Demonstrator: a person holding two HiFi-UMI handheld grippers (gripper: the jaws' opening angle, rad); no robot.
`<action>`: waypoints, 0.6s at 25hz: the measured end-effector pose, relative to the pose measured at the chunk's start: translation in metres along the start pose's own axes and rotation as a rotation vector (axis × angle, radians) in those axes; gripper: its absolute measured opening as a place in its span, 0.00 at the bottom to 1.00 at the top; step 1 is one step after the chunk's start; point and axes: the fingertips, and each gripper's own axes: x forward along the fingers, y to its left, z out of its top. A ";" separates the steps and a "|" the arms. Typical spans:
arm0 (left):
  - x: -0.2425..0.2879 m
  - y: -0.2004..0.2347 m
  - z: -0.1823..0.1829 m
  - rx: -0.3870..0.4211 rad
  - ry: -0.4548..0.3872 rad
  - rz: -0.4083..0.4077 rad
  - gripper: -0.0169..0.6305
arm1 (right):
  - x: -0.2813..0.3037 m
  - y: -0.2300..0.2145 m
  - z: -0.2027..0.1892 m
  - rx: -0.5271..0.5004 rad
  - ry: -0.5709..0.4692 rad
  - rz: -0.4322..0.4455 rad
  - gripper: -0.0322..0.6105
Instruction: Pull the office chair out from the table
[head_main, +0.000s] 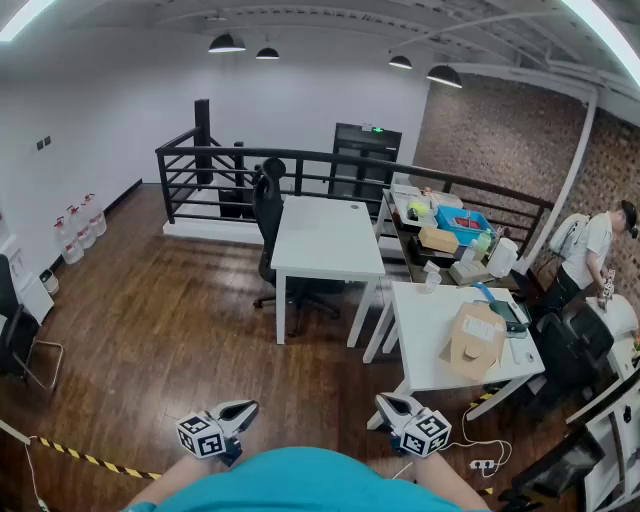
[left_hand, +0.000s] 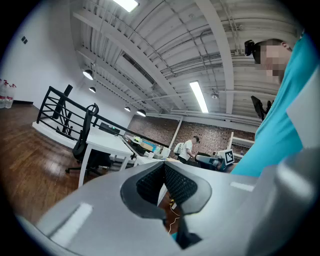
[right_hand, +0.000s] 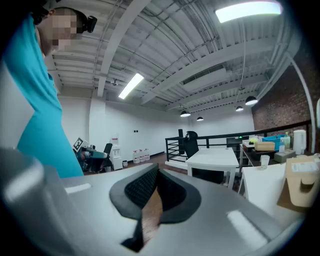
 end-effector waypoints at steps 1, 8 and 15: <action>0.007 -0.004 -0.003 -0.015 -0.002 0.000 0.06 | -0.004 -0.006 -0.002 0.000 0.002 0.000 0.05; 0.044 -0.010 -0.026 -0.024 0.007 -0.006 0.06 | -0.010 -0.040 -0.020 0.008 0.007 0.020 0.05; 0.048 0.035 -0.022 -0.074 -0.007 0.019 0.06 | 0.032 -0.053 -0.025 0.024 0.011 0.041 0.05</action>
